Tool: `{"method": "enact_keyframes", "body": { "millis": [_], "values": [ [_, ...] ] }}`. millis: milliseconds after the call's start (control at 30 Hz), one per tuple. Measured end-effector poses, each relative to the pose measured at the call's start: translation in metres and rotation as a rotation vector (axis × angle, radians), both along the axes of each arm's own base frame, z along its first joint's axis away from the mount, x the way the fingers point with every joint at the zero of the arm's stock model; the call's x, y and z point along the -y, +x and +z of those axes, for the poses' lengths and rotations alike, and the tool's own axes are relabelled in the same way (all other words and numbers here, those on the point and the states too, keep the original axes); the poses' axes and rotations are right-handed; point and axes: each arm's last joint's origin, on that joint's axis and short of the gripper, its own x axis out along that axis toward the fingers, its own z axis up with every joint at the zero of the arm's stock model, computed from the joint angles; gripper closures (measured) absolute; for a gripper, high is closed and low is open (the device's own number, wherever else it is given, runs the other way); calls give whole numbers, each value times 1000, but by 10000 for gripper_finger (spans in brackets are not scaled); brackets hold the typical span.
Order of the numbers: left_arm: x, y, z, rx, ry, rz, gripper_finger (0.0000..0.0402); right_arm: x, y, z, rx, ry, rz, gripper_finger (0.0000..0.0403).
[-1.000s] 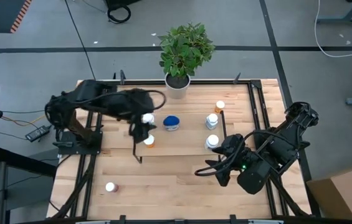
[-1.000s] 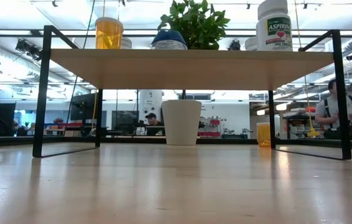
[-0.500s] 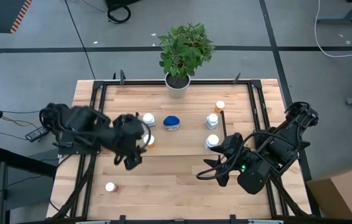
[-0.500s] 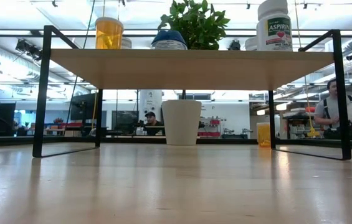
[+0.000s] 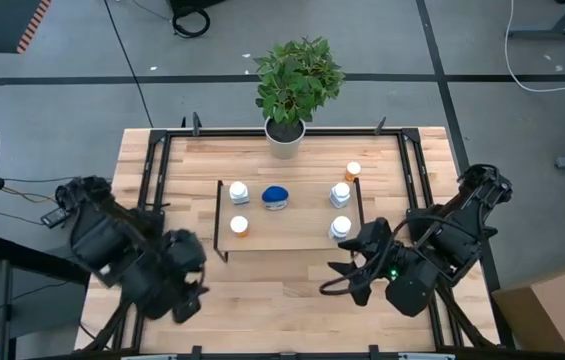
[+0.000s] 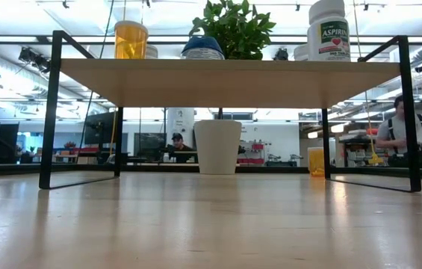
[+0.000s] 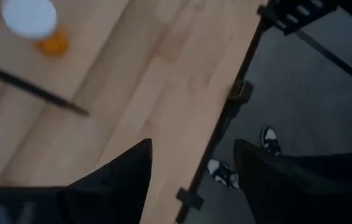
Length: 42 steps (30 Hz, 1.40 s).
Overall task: Pick and place medicine bottles onto shelf by color
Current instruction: Put the pink pill bottle on the shelf
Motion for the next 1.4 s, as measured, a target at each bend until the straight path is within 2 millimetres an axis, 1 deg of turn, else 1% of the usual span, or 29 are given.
{"method": "enact_keyframes", "body": {
  "millis": [67,167,233,300,433,500,600,833,967,1167,1400],
  "values": [
    [8,-5,-6,-22,-9,11,171,-3,-3,0,0,0,13,144],
    [20,-12,-21,-66,5,22,171,-7,-6,0,-1,-3,33,144],
    [28,-16,-36,-118,32,18,170,-9,-8,0,-2,-7,44,144],
    [34,-18,-57,-220,50,8,170,-9,-8,0,-2,-8,47,144],
    [35,-20,-102,-447,82,44,160,-11,-9,0,4,5,46,144],
    [37,-19,-120,-480,84,45,152,-12,-9,1,10,11,46,144],
    [44,-15,-138,-473,46,8,134,-12,-9,1,15,9,52,144],
    [43,-24,-188,-689,-2,1,93,-12,-9,1,12,-4,61,144],
    [45,-21,-197,-660,-35,-13,82,-12,-9,1,10,-10,66,144],
    [34,-18,-211,-683,5,34,85,-12,-9,1,10,-9,65,144],
    [30,-20,-223,-698,24,26,82,-12,-9,1,14,4,55,144]
  ]
}}
